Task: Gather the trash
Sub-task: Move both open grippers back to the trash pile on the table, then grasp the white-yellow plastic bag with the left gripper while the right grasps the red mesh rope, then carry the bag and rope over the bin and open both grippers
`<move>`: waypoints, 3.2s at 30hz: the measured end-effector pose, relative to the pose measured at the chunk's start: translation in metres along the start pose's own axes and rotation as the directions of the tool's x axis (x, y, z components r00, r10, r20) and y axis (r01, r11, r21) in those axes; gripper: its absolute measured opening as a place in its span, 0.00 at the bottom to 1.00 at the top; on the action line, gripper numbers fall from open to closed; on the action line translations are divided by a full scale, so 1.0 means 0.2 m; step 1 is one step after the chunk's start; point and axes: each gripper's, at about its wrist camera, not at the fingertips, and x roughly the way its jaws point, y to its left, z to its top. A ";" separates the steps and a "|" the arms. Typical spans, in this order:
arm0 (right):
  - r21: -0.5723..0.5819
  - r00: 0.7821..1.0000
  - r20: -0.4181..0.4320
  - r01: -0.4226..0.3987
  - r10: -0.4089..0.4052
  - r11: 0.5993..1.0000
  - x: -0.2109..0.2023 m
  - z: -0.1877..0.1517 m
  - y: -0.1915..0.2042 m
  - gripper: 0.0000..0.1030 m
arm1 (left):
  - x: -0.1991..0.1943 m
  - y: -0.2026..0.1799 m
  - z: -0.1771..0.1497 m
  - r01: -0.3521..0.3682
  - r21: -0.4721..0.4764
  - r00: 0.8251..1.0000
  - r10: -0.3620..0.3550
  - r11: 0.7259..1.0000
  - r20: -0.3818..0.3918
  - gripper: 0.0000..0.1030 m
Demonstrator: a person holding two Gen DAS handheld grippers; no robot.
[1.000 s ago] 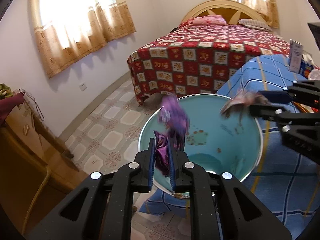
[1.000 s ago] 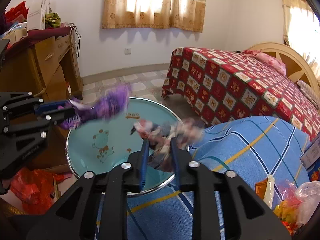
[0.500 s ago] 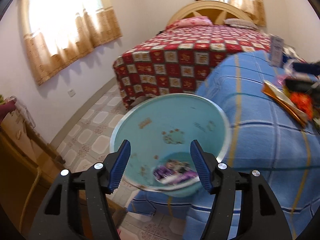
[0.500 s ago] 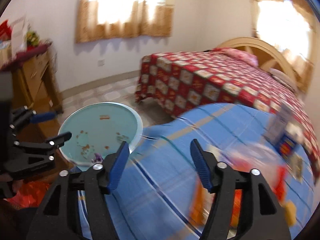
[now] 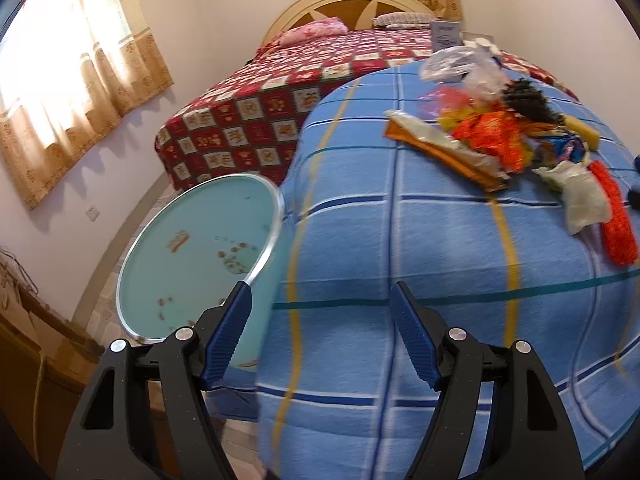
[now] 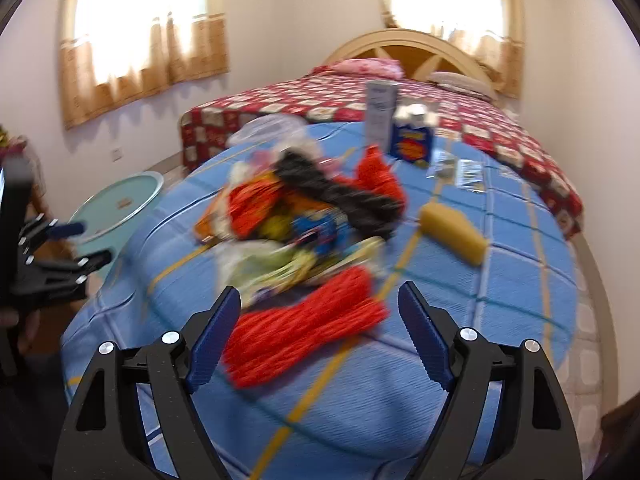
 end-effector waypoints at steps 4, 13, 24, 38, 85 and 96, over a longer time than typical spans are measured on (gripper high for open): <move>-0.038 0.999 -0.041 0.000 -0.002 0.999 0.07 -0.03 0.06 0.78 | -0.03 -0.05 0.04 0.008 0.008 1.000 -0.008 1.000 0.022 0.72; 0.080 0.981 -0.048 0.194 -0.191 0.978 0.00 -0.09 -0.31 0.78 | -0.05 -0.10 0.11 0.040 -0.009 0.999 -0.040 0.999 0.036 0.73; 0.259 0.977 -0.002 0.205 -0.212 0.944 -0.14 -0.20 -0.57 0.83 | -0.20 -0.44 0.28 0.170 0.028 0.977 -0.172 0.985 0.125 0.73; 0.266 0.982 0.000 0.180 -0.186 0.947 -0.08 -0.26 -0.53 0.84 | -0.04 -0.64 0.26 0.307 0.091 0.951 -0.308 0.947 -0.004 0.22; -0.080 0.972 0.144 -0.176 0.186 0.981 0.11 0.38 0.25 0.19 | -0.17 0.55 0.17 -0.123 -0.176 0.985 0.142 0.977 0.096 0.21; -0.258 0.948 0.071 -0.284 0.311 0.924 0.36 0.55 0.63 0.19 | -0.05 0.77 0.09 -0.219 -0.227 0.972 0.231 0.949 0.030 0.21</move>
